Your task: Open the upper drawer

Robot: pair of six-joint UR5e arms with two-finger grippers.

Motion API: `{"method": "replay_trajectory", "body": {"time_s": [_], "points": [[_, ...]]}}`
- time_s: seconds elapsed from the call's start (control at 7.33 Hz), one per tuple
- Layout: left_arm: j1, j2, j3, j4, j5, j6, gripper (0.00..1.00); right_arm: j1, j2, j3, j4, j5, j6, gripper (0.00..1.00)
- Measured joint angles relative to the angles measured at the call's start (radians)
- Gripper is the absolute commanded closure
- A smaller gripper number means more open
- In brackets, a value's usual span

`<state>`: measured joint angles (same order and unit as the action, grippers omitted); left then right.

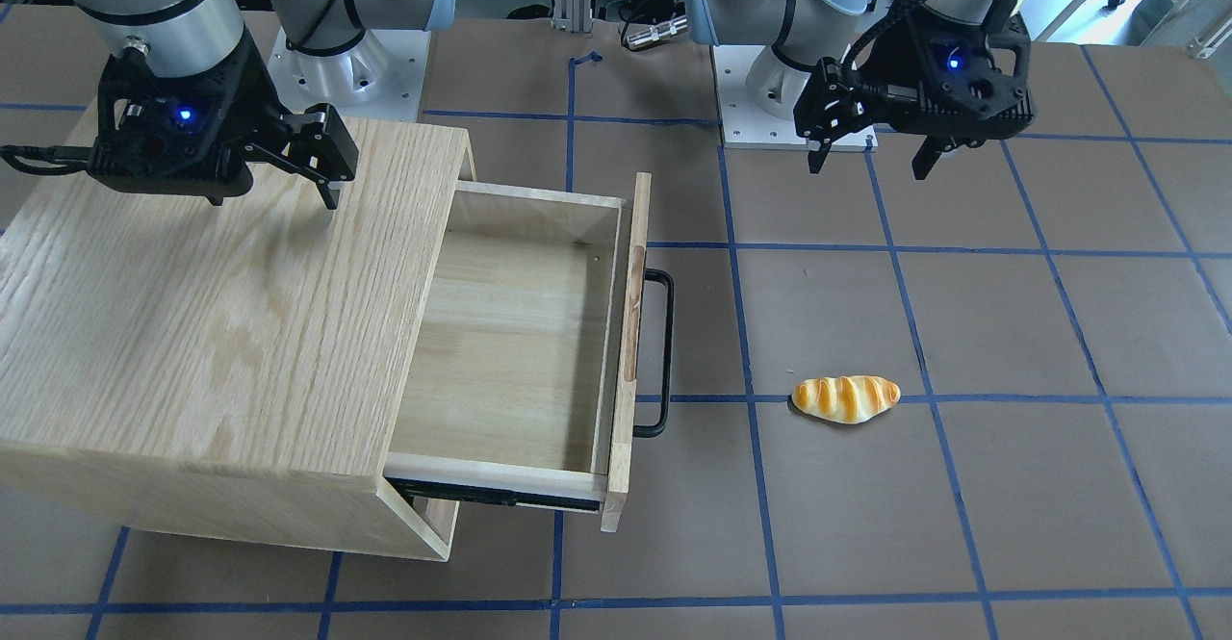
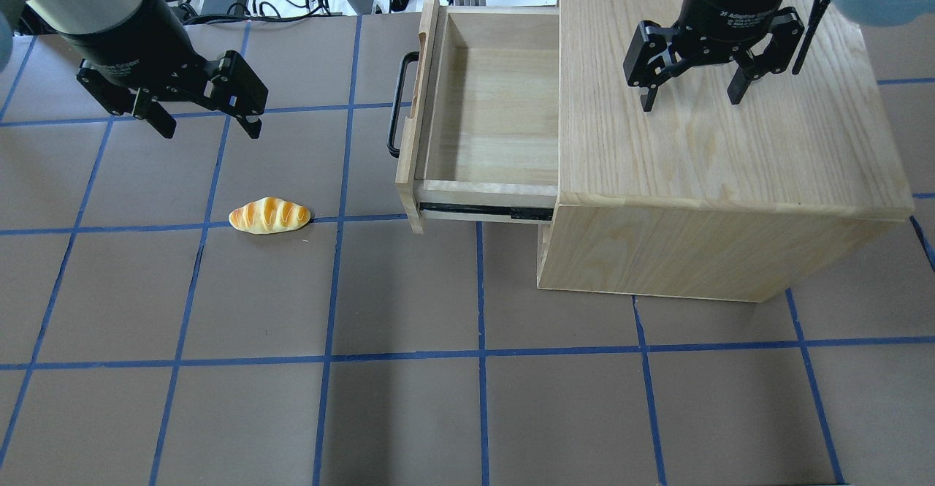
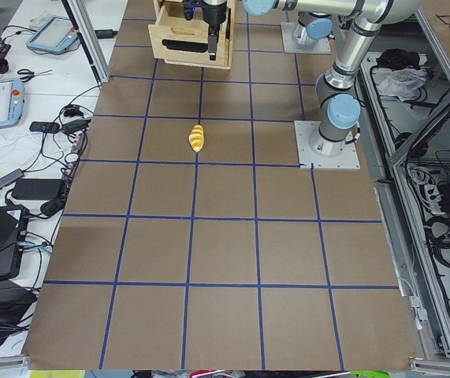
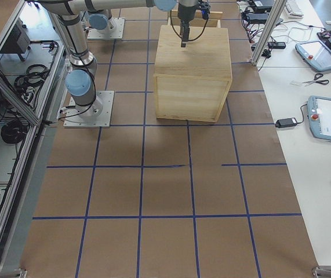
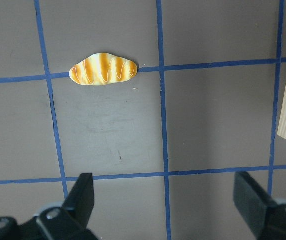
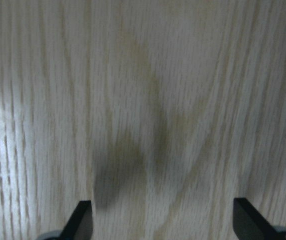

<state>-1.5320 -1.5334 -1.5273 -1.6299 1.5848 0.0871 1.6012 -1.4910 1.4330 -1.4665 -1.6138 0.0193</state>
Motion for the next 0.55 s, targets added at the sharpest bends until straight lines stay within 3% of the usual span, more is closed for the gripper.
{"method": "replay_trajectory", "body": {"time_s": [0.55], "points": [[0.002,-0.002,-0.006,0.012,-0.001,0.0,0.0,0.0,0.0,0.0,0.0,0.0,0.0,0.0]]}}
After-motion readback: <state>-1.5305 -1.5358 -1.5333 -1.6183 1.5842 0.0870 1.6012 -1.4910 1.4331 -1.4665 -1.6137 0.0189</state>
